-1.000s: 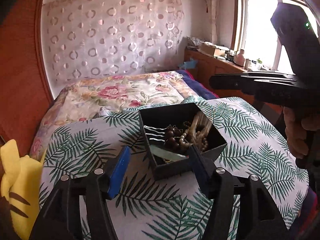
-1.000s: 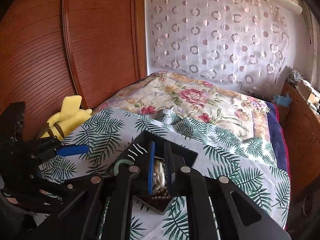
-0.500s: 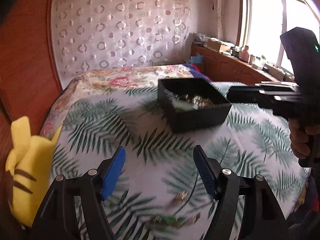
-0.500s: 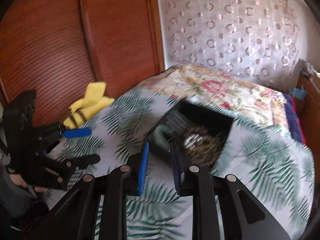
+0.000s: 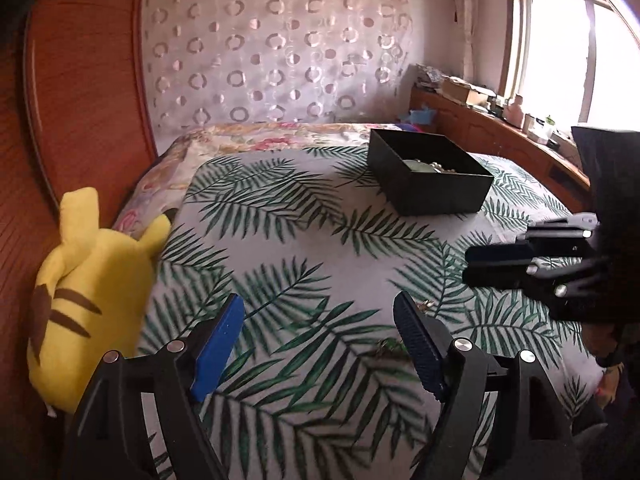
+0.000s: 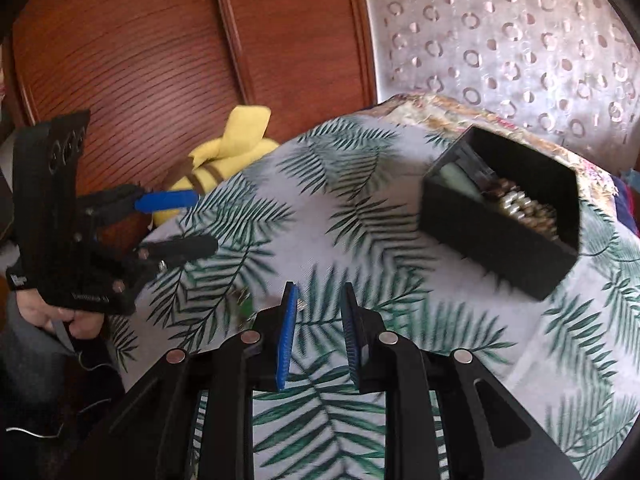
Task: Organize jewelry
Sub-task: 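Move the right tool to a small gold earring and close on it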
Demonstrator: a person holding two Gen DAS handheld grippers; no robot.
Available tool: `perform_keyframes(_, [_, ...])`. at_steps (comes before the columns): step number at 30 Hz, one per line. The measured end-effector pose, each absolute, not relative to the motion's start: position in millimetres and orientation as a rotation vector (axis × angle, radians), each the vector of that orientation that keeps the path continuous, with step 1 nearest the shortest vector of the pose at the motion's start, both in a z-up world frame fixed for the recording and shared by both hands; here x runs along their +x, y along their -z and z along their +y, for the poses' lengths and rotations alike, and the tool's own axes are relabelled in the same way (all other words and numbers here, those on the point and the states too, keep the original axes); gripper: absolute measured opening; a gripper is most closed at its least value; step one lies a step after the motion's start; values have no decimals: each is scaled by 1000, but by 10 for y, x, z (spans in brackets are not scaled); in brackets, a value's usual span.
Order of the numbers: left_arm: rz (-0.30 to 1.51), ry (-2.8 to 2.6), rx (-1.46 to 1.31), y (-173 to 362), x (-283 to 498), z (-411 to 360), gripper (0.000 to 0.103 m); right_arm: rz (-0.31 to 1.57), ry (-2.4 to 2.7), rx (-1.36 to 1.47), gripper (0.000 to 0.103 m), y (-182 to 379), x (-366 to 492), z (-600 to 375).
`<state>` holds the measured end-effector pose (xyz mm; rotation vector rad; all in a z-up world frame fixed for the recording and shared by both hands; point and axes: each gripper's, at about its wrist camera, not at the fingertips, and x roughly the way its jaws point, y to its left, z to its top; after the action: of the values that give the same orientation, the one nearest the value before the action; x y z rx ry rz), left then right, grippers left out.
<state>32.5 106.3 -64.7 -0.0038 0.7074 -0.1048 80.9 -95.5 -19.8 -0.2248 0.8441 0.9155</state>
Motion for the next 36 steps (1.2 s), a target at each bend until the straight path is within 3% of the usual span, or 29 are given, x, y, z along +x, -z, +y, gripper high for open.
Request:
perform_keyframes(18, [717,97,-37,744,190,1126,74,883,-865,-369,25,428,766,-527])
perform_keyframes(20, [719,100,-39,749,193,1122,74,868,-849,-396,17,441,744,-524])
perform_keyframes(33, [764,148,-19,855,237,911,74,828,-842,-325,17,287,639,-887])
perform_keyframes(36, [775,168,-19,885,222,852,66,822,-830,-311,17,267,600,-1021])
